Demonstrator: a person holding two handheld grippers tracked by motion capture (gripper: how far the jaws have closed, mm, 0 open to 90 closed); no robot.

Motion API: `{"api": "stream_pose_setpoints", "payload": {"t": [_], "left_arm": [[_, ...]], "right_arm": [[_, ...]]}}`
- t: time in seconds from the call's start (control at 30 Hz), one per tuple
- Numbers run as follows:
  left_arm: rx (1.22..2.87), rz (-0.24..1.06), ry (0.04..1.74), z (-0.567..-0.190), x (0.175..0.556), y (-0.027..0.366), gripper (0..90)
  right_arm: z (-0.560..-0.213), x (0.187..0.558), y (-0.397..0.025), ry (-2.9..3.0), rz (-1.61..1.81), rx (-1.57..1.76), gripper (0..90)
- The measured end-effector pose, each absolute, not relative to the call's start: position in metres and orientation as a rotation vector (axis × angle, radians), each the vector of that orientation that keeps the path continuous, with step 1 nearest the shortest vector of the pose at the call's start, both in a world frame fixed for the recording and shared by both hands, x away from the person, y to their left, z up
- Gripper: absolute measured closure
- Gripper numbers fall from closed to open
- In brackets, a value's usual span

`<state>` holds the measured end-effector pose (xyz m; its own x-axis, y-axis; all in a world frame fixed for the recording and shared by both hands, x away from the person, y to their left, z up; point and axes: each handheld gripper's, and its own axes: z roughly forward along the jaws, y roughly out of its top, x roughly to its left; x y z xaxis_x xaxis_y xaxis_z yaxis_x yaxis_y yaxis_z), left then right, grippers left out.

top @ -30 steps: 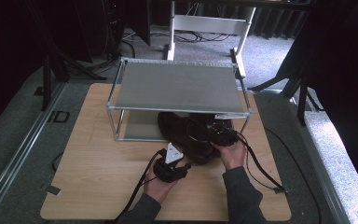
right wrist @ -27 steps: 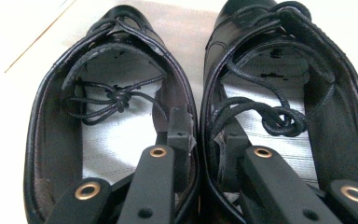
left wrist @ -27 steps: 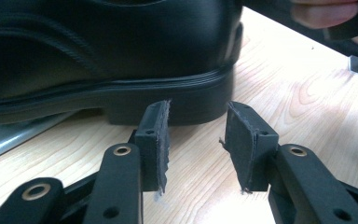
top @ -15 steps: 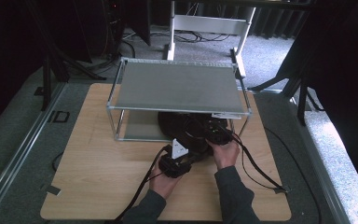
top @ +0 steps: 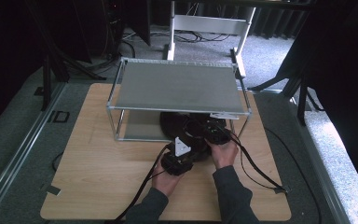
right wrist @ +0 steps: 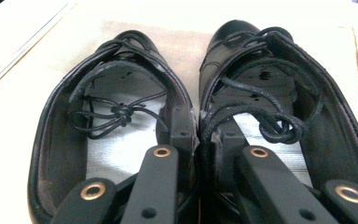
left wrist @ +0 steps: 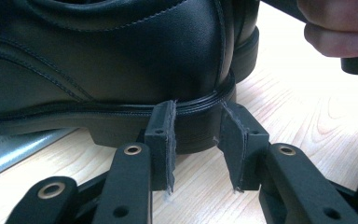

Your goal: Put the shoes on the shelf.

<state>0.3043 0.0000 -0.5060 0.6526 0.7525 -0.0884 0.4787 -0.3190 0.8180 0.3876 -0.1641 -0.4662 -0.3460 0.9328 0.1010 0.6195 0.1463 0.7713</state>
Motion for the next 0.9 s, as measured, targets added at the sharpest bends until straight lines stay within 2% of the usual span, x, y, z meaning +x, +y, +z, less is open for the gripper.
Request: {"api": "stream_pose_setpoints", "payload": {"t": [0.2,0.6,0.9], "left_arm": [[1.985,0.394,0.966,-0.507,0.307,-0.001,65.8],[2.023,0.479,1.016,-0.512,0.334,-0.004,66.0],[2.023,0.486,1.065,-0.517,0.355,-0.004,64.3]], "right_arm": [[-0.469,0.387,-0.162,1.980,1.063,1.466,82.2],[-0.480,0.404,-0.158,1.899,1.097,1.476,82.5],[-0.488,0.412,-0.149,1.762,1.102,1.536,83.2]]}}
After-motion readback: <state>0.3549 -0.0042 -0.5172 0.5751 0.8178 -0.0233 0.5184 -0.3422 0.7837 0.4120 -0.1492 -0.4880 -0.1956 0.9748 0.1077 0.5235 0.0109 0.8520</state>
